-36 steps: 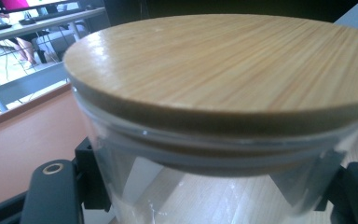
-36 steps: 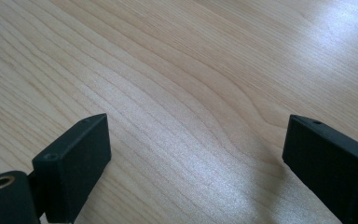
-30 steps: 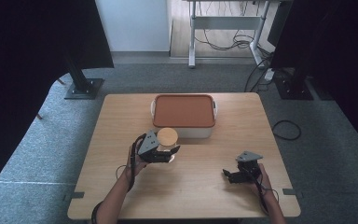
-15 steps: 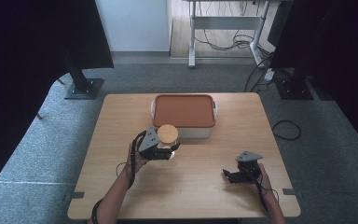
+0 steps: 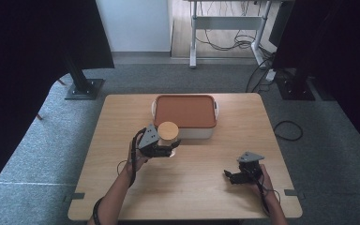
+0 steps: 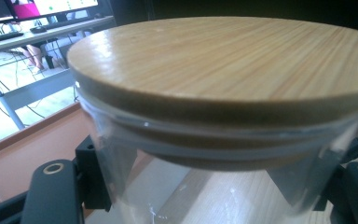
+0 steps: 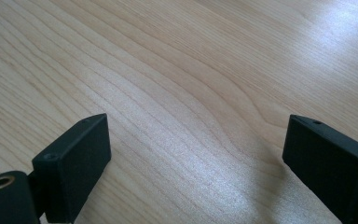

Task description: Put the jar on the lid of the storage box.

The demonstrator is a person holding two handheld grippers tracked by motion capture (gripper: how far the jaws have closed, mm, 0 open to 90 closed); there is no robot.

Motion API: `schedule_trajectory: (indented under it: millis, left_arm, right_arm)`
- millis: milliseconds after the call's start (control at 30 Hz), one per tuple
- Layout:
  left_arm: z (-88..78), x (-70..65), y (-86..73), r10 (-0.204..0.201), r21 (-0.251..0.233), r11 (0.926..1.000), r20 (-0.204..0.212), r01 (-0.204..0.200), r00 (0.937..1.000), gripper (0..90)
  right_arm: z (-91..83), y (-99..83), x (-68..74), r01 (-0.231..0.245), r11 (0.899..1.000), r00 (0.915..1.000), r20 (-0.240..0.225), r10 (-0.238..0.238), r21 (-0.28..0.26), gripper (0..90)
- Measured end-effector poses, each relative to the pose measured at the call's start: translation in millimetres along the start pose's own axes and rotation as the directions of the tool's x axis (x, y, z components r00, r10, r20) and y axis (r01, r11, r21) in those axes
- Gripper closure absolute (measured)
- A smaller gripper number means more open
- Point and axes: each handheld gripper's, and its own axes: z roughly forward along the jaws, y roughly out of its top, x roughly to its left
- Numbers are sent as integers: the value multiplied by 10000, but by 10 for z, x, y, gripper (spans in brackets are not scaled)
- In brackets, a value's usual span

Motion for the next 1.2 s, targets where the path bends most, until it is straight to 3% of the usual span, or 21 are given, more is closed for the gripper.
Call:
schedule_trajectory:
  millis: [1200]
  left_arm:
    - [94,156,167,110,-297,9995,-330,-120,9994,254]
  right_arm:
    - [1,0,-2,-18,10000,10000,-29,18,9,74]
